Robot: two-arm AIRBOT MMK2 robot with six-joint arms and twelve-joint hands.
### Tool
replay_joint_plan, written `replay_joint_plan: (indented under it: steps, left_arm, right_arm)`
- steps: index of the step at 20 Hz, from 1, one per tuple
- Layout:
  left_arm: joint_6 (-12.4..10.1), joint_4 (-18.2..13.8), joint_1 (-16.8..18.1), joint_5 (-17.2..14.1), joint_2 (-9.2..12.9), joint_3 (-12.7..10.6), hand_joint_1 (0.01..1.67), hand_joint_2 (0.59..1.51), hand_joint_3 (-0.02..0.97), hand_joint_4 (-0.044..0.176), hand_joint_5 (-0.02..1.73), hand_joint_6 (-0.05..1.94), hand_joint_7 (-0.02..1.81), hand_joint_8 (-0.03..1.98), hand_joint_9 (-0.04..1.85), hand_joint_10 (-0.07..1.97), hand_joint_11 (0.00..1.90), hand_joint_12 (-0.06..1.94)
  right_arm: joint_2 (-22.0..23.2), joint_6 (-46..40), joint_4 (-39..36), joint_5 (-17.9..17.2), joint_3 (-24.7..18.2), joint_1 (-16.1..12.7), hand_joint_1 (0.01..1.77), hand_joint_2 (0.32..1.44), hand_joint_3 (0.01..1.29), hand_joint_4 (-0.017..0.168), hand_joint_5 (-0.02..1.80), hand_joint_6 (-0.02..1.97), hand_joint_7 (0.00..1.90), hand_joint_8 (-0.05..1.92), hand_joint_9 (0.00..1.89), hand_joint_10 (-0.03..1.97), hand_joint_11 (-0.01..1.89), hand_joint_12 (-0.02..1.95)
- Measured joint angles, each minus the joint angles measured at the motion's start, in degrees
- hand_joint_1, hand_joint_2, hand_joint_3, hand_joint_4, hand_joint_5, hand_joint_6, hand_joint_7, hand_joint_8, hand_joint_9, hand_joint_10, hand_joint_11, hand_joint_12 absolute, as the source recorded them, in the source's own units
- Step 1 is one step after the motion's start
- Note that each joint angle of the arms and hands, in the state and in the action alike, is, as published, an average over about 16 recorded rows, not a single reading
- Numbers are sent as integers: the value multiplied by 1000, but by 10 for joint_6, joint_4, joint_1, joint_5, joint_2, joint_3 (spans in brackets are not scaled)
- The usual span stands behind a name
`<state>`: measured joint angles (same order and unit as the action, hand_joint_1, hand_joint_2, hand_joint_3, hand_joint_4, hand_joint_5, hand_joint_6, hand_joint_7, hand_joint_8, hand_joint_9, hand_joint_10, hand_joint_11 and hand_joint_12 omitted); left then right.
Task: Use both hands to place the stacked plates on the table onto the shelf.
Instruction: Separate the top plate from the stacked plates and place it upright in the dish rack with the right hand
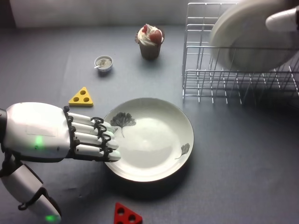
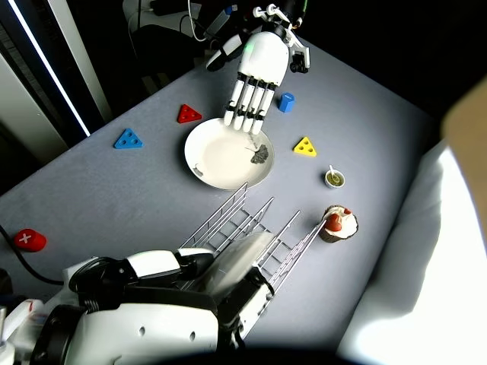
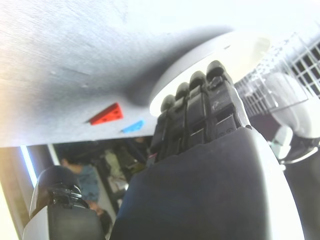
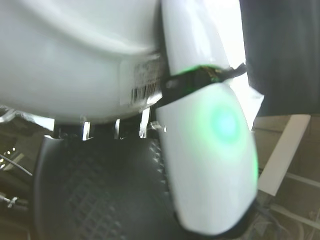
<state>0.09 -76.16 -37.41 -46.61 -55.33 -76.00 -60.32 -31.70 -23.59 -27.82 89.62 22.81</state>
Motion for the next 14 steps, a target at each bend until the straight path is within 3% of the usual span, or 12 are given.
replay_joint_plan:
  steps: [7, 10, 14]
  left_arm:
    - [0, 2, -7, 6, -4, -2, 136, 918, 4, 1, 26, 0, 28, 8, 35, 8, 40, -1]
    - [0, 3, -10, 7, -5, -3, 132, 916, 4, 1, 25, -2, 26, 8, 33, 8, 37, -5]
    - [1, 6, -15, 7, -6, -4, 127, 915, 4, 0, 25, -3, 26, 8, 32, 5, 33, -9]
  right_arm:
    - [-2, 27, 12, -15, 1, -2, 1223, 1033, 13, -4, 683, 151, 631, 79, 788, 90, 904, 282]
    - [-2, 43, 17, -26, -2, -7, 1162, 1035, 13, -4, 627, 16, 575, 10, 716, 16, 833, 200]
    - [-2, 65, 27, -45, -5, -15, 1075, 1022, 13, -4, 571, 10, 535, 14, 639, 19, 739, 130]
